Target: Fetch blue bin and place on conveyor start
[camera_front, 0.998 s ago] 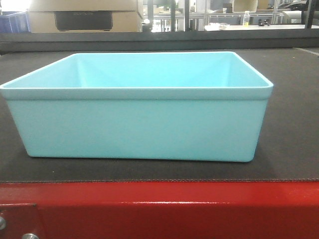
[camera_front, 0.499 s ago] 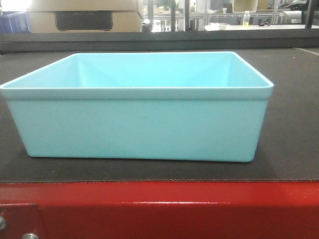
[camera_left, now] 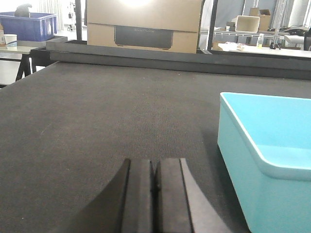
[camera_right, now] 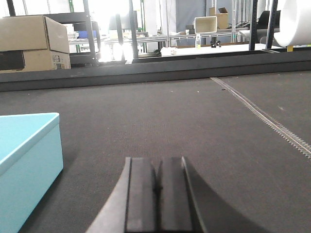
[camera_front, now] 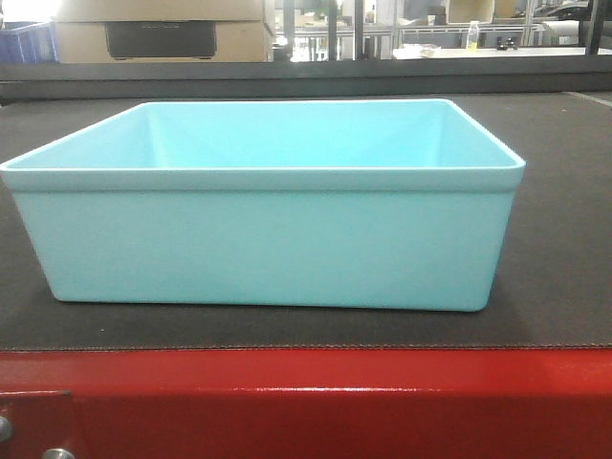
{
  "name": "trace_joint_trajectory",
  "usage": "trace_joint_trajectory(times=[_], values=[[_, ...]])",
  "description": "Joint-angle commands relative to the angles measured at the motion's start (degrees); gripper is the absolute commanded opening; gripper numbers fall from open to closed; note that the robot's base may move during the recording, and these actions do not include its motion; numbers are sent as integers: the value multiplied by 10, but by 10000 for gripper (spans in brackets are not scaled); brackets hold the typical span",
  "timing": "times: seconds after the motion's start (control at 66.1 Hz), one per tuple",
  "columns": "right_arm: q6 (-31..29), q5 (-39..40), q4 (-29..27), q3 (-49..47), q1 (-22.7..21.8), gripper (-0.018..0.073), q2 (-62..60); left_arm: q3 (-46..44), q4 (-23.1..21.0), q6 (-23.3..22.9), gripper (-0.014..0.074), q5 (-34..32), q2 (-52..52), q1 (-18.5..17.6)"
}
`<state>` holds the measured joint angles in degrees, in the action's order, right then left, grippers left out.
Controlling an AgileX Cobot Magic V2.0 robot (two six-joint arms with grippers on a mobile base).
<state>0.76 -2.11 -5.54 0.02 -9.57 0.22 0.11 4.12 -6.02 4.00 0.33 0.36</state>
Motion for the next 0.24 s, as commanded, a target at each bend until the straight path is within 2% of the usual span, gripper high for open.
trace_joint_trajectory(times=[0.0,0.227], values=[[-2,17,-2,0,-2,-162,-2,-1,-2,0,-111,-11,-3,1],[-2,17,-2,0,-2,-162,-2,-1,-2,0,-111,-11,-3,1]])
